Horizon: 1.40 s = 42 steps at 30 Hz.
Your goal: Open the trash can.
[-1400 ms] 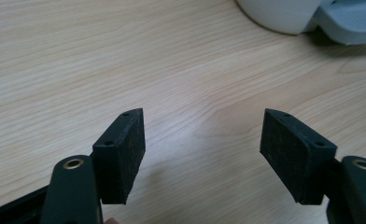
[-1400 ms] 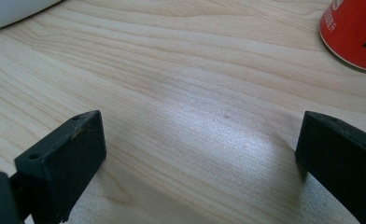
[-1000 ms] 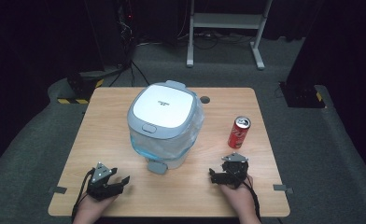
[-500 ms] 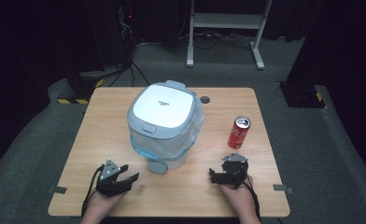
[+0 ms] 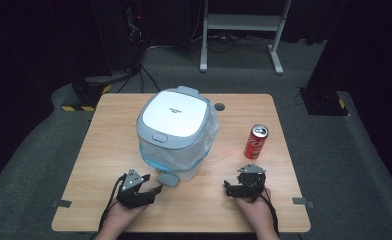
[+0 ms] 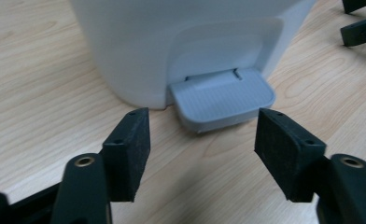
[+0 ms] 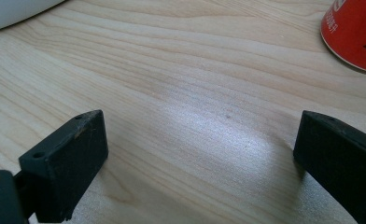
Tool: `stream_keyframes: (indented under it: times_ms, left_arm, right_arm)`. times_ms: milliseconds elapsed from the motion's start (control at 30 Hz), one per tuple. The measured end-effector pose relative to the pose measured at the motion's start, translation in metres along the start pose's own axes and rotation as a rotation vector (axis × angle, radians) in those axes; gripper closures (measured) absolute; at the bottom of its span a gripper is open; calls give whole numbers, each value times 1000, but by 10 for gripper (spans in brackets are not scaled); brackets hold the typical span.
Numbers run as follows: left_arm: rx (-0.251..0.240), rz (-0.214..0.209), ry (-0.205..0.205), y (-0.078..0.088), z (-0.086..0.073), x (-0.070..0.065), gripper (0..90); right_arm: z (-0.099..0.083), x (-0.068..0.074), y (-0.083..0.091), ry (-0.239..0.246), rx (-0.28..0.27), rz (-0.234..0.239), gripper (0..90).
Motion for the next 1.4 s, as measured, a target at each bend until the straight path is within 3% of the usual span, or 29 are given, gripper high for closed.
stream_keyframes:
  times_ms: [267,467,600,700,933,1400]
  left_arm:
    - [5,-14,-29,-8,6,-13,279]
    - [14,-12,-42,-15,9,-19,281]
    - [13,-13,-39,-18,11,-22,303]
    - [-5,-4,-25,-23,13,-24,358]
    - [-17,21,-49,-28,11,-25,529]
    - [-12,47,-44,-34,10,-23,515]
  right_arm:
    - [0,0,0,3,-2,2,32]
    - [0,0,0,5,-2,3,32]
    - [0,0,0,6,-2,3,32]
    - [0,0,0,10,-2,3,32]
    - [0,0,0,14,-2,5,32]
    - [0,0,0,16,-3,6,33]
Point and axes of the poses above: each handheld gripper's, and its own axes: y roughly backward along the jaws, z roughly out of its top, x roughly to its left, the point moved 1 cm from there along -y, roughly forward along the jaws, and after that the axes turned 15 degrees about x, right-handed, at the moved point
